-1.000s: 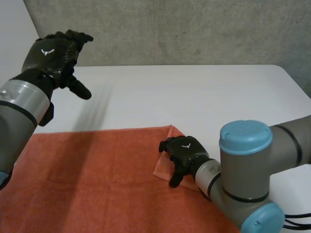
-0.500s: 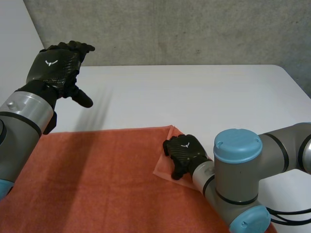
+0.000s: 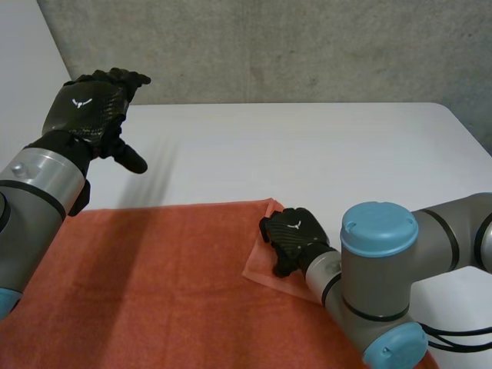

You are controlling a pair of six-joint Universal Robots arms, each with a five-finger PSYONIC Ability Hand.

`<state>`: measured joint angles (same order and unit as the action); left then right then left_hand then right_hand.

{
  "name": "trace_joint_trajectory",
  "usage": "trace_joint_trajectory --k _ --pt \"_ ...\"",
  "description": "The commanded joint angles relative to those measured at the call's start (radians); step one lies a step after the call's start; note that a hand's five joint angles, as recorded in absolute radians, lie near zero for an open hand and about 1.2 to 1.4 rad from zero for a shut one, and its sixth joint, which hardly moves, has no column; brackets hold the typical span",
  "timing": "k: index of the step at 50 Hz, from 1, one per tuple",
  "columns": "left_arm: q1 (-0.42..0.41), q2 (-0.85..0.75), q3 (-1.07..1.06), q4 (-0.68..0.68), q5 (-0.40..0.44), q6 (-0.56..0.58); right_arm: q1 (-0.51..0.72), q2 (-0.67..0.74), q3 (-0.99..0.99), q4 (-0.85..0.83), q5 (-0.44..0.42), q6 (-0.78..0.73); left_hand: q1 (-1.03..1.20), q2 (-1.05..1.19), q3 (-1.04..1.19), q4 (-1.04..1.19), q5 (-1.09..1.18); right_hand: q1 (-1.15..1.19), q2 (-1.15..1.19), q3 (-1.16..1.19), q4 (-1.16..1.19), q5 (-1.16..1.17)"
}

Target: Fold the laundry

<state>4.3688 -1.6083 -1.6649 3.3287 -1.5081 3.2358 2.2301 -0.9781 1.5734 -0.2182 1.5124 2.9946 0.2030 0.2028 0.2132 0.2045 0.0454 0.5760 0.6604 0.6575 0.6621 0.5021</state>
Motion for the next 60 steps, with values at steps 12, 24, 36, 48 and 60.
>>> trace_joint_trajectory --k 12,24,36,48,60 --pt "0.000 0.004 -0.006 0.000 0.000 -0.001 0.010 -0.060 0.000 0.108 -0.014 0.018 -0.028 -0.027 -0.038 -0.029 -0.045 0.005 -0.079 -0.076 -0.081 -0.095" --pt "0.000 -0.001 -0.007 0.000 0.000 -0.001 0.008 0.016 -0.024 0.088 -0.004 0.003 -0.028 -0.027 -0.038 -0.029 -0.045 0.026 -0.059 -0.056 -0.060 -0.075" --pt "0.000 -0.004 -0.007 0.000 0.000 -0.001 0.006 0.026 -0.036 0.066 -0.003 0.001 -0.028 -0.027 -0.038 -0.029 -0.045 0.076 -0.009 -0.006 -0.011 -0.025" --pt "-0.002 -0.004 -0.010 0.000 0.000 -0.001 0.002 0.033 -0.052 0.054 -0.001 -0.002 -0.028 -0.027 -0.038 -0.029 -0.045 0.096 0.012 0.015 0.010 -0.005" --pt "0.000 -0.004 -0.016 0.000 0.000 -0.001 -0.004 0.049 -0.061 0.029 0.015 -0.028 -0.028 -0.027 -0.038 -0.029 -0.045 0.299 0.214 0.217 0.213 0.198"
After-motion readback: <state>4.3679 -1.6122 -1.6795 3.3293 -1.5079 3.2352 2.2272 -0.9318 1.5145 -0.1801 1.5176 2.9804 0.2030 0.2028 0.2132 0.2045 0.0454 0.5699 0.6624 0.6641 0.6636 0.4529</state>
